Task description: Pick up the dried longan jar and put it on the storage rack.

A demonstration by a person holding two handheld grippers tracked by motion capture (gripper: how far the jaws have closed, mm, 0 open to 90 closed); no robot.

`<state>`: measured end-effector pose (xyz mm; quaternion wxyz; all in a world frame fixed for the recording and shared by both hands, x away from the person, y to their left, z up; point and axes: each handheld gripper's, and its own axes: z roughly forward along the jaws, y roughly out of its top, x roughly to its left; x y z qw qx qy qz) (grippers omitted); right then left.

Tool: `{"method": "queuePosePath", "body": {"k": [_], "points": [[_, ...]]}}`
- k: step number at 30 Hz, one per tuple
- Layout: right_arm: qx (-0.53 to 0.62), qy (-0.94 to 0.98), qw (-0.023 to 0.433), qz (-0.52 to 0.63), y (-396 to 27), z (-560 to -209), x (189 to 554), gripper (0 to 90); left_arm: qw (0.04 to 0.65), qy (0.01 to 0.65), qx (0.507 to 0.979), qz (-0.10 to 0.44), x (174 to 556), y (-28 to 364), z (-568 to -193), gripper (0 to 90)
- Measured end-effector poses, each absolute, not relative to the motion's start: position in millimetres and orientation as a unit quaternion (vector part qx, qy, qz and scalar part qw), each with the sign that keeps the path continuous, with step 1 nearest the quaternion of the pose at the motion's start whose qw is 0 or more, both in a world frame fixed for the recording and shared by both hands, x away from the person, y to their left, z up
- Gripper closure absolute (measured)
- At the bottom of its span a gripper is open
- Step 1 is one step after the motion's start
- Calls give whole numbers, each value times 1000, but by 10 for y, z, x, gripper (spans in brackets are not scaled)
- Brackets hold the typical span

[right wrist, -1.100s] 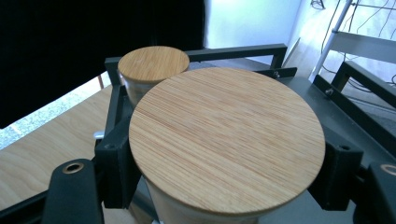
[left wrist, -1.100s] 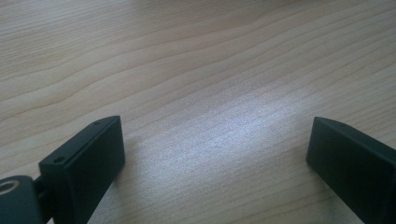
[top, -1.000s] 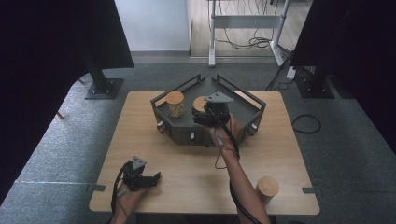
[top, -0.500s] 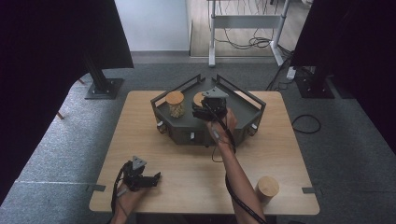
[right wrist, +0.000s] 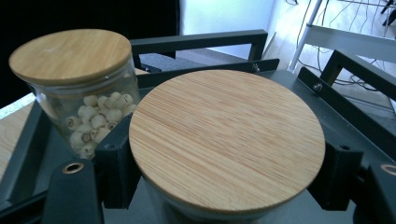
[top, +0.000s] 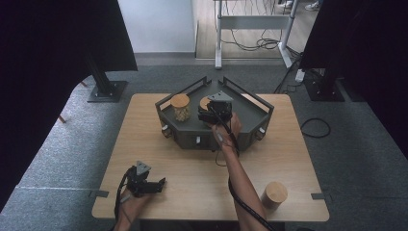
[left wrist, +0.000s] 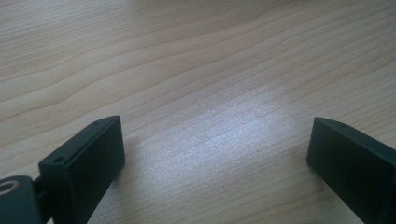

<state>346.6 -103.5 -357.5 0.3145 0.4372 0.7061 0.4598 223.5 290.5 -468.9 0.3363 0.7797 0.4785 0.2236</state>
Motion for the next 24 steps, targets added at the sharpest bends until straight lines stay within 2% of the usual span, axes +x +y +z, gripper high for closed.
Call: {"method": "queuePosePath", "body": {"k": [12,15,24], "points": [[446,700,301,471,-1114,-3665,3495,242,336,478,780,223,2235,2905,-4690,40],[448,700,285,477,-1161,-3648,3520,156,336,478,780,223,2235,2905,-4689,40],[445,701,287,478,-1195,-3606,3439,92,337,477,781,223,2235,2905,-4690,40]]}}
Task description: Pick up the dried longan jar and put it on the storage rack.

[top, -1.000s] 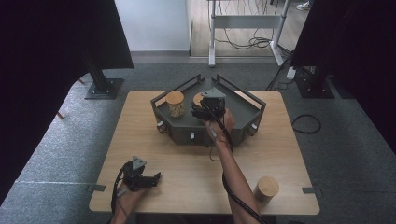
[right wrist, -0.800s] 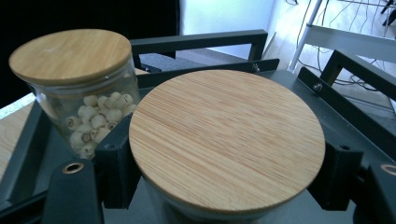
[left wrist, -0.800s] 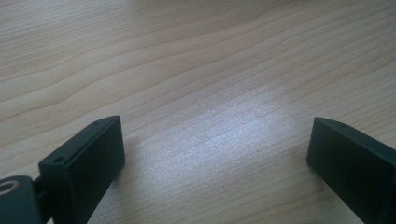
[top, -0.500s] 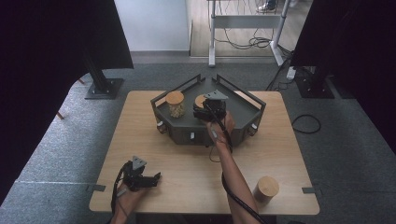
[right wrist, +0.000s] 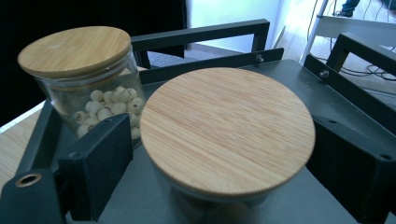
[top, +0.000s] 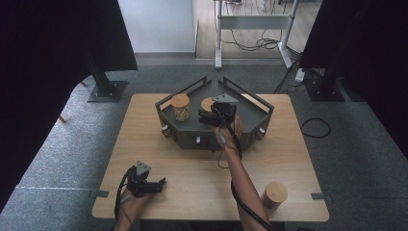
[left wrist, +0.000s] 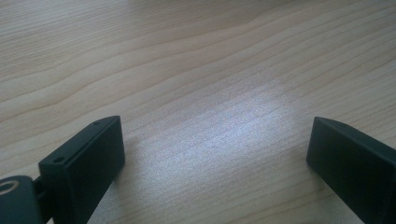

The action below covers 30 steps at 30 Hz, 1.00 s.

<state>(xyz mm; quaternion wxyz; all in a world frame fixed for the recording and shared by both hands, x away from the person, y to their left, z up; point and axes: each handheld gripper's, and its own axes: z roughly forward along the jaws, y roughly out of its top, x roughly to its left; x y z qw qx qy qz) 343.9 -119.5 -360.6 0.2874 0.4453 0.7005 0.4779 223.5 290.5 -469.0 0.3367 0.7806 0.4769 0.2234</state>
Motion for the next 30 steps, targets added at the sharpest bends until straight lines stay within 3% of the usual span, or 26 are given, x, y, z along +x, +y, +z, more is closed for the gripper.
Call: {"method": "queuePosePath", "body": {"k": [20,30], "points": [[432,703,293,483,-1414,-3502,3119,110,337,476,781,223,2242,2900,-4689,40],[423,709,293,482,-1530,-3394,2972,163,337,476,781,223,2242,2898,-4689,41]]}}
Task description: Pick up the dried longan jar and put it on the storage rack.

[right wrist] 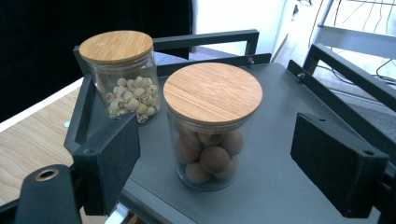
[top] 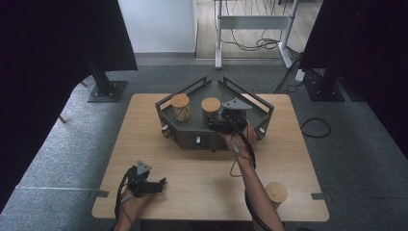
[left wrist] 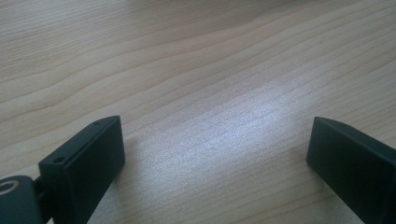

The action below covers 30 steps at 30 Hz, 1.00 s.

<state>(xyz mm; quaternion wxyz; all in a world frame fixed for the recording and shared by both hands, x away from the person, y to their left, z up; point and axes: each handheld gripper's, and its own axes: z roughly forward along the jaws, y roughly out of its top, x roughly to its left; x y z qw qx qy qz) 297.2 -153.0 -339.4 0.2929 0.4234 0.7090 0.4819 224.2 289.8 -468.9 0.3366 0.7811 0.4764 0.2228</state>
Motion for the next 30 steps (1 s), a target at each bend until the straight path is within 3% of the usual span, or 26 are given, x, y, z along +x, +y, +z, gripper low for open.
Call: {"method": "queuePosePath", "body": {"k": [14,30], "points": [[415,709,284,494,-1745,-3362,2773,204,337,478,780,223,2236,2888,-4691,41],[407,709,295,494,-1861,-3423,2492,170,337,478,779,224,2217,2873,-4692,42]]}}
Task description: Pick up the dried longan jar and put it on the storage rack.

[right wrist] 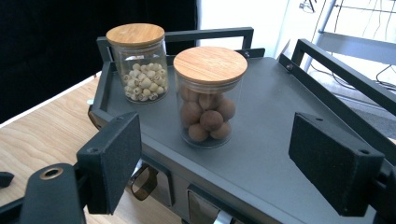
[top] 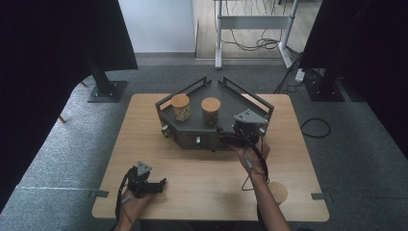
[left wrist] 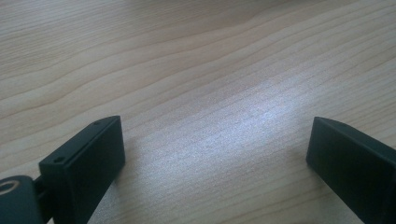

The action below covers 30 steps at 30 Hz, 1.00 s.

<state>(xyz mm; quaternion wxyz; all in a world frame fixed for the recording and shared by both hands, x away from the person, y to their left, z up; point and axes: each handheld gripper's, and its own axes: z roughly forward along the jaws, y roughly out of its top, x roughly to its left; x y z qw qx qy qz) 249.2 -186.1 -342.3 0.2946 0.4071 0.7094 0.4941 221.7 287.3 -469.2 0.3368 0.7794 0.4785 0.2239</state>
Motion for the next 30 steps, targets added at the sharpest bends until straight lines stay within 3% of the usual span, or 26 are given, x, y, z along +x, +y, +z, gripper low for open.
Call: {"method": "queuePosePath", "body": {"k": [30], "points": [[393,710,302,501,-2324,-3456,2050,170,337,479,779,224,2216,2873,-4693,42]]}}
